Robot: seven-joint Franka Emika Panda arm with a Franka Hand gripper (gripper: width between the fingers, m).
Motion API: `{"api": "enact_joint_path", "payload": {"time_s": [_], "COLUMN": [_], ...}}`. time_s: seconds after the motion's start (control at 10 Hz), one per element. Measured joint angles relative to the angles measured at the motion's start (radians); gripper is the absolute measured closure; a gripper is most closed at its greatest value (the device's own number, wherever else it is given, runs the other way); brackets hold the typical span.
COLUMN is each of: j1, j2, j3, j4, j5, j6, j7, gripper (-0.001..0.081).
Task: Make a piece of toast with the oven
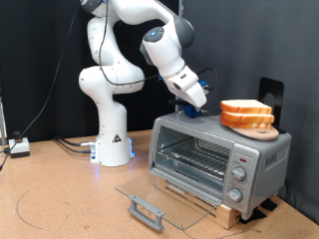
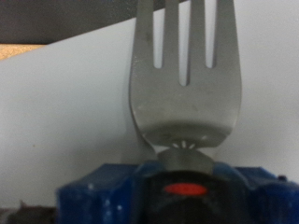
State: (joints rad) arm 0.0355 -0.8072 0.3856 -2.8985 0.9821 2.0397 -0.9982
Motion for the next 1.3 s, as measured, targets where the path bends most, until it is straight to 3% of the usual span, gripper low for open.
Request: {"api": "enact_joint_path", "payload": {"time_s": [0.3,0.5,0.6,0.7,1.0,1.3], "j1": [0.0,0.0,0.0,0.0,0.0,-0.001], "j2": [0.0,0.0,0.0,-0.002,-0.027,-0.043], "j3": [0.018,0.028,0.033,0.038,0.073,0.082], "j4": [0.0,0.0,0.0,0.0,-0.003,-0.005], "j5": [0.0,0.0,0.0,0.003,0.024,0.01], "j6": [0.011,0.017,0.019,0.027,0.07,0.057], "j7": [0.0,0.0,0.0,0.0,0.0,0.025], "gripper": [0.0312,0.0073,0.0073,0.0012,-0.0002,-0.0002]}}
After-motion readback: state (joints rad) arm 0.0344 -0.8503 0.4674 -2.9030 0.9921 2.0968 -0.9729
